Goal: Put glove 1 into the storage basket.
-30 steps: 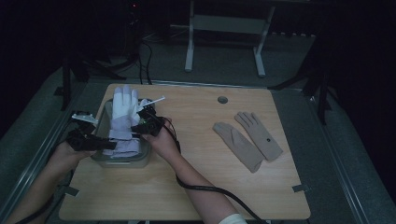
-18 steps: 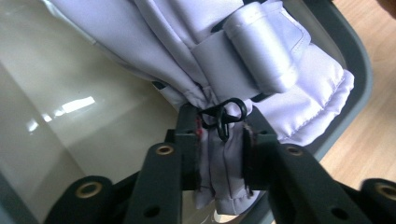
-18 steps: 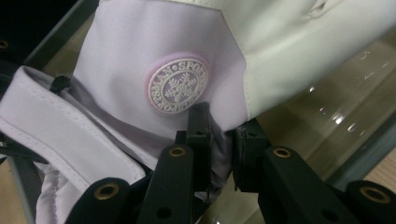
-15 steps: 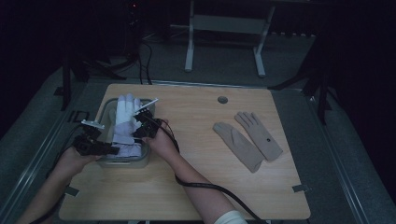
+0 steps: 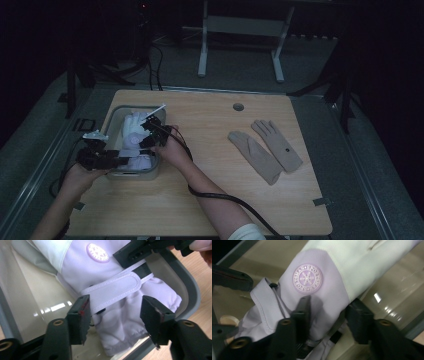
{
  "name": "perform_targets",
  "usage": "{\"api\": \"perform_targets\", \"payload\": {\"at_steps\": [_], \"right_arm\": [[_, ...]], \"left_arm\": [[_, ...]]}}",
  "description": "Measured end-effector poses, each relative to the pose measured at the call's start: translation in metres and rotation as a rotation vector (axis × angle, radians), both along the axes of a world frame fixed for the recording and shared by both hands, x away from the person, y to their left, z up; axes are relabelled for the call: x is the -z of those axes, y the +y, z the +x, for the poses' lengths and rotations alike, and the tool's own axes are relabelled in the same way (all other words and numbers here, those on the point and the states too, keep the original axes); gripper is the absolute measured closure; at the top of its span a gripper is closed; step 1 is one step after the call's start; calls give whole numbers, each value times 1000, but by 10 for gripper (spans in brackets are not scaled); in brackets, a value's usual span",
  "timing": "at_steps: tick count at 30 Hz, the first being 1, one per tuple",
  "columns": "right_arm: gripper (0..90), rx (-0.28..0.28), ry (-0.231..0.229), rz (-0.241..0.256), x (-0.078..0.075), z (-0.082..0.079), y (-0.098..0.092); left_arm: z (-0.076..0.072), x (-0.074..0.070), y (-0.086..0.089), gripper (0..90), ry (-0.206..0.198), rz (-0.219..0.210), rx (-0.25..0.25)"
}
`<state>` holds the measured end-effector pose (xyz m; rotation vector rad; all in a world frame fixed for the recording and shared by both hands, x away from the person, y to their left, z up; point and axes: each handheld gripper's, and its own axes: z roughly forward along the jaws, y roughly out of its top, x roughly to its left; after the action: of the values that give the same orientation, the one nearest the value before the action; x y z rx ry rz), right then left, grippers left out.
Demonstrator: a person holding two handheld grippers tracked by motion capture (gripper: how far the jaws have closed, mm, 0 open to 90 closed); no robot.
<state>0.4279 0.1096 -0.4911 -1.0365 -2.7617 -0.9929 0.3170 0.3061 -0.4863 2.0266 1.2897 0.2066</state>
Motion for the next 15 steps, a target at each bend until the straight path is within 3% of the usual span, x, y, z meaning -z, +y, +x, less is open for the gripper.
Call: {"api": "perform_targets", "payload": {"at_steps": [2, 6, 10, 11, 12, 13, 14, 15], "right_arm": [[456, 2, 0, 4, -1, 0, 0], [353, -21, -15, 35, 0, 4, -2], [177, -53, -16, 82, -3, 3, -6], [161, -55, -26, 87, -6, 2, -7], [161, -57, -48, 87, -9, 1, -9], [159, -55, -69, 86, -12, -1, -11], [141, -63, -78, 94, -16, -2, -13], [141, -63, -78, 94, -16, -2, -13]], "left_arm": [[0, 0, 0, 396, -7, -8, -3], [-5, -3, -2, 350, -42, -72, -28], [-10, -6, -6, 272, -79, -93, -46], [-14, -8, -10, 251, -127, -107, -62], [-14, -8, -10, 238, -127, -107, -62], [-16, -10, -12, 223, -152, -111, -74], [-20, -12, -18, 197, -201, -106, -88], [-20, -12, -18, 174, -201, -106, -88]]}}
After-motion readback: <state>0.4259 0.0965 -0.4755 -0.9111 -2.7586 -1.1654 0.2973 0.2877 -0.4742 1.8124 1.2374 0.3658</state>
